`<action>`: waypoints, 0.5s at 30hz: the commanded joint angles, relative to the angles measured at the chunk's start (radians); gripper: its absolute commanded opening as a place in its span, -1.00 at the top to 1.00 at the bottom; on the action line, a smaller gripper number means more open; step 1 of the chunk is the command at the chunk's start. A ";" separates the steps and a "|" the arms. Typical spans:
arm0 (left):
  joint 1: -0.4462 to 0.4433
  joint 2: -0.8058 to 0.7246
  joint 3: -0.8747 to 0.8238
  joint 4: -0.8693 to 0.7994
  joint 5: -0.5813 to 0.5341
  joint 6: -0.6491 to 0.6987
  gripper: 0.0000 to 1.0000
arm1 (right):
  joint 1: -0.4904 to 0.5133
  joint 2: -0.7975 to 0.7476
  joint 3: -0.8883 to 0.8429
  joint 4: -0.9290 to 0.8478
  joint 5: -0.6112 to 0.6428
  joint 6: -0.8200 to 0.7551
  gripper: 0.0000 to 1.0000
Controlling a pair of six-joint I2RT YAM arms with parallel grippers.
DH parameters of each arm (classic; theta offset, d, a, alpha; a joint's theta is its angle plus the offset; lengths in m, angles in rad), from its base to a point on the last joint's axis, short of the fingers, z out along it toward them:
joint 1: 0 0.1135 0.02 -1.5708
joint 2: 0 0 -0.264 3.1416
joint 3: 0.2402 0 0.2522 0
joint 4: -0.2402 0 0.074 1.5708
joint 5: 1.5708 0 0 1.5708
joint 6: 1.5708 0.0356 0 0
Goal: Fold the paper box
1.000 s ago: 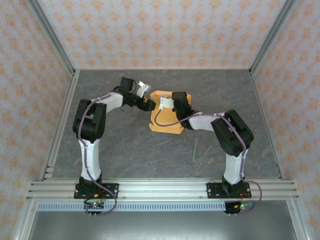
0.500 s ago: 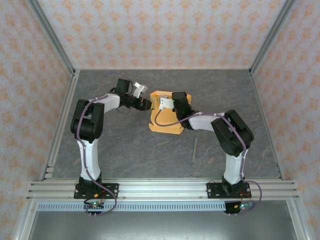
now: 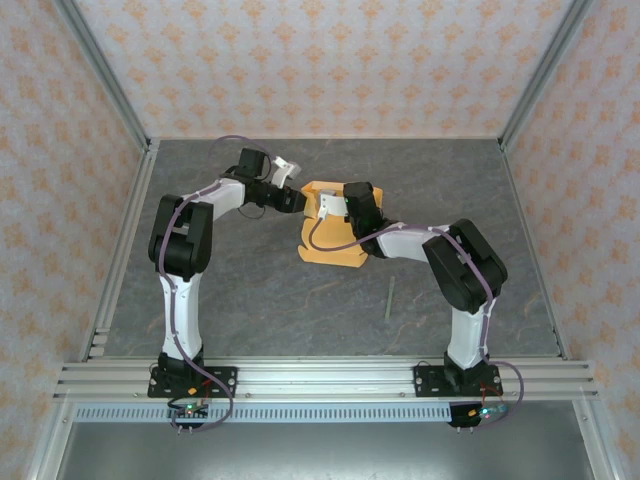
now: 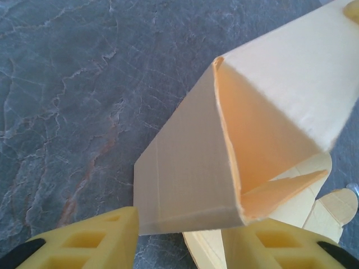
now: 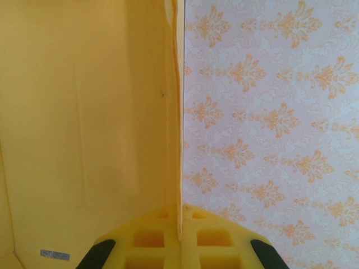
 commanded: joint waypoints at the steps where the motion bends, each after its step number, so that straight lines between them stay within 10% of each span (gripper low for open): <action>1: -0.012 0.024 0.047 -0.046 0.000 0.030 0.15 | 0.007 -0.002 0.026 -0.026 -0.002 0.021 1.00; 15: -0.043 0.056 0.103 -0.035 -0.017 0.025 0.12 | 0.008 -0.009 0.020 -0.059 -0.022 0.038 1.00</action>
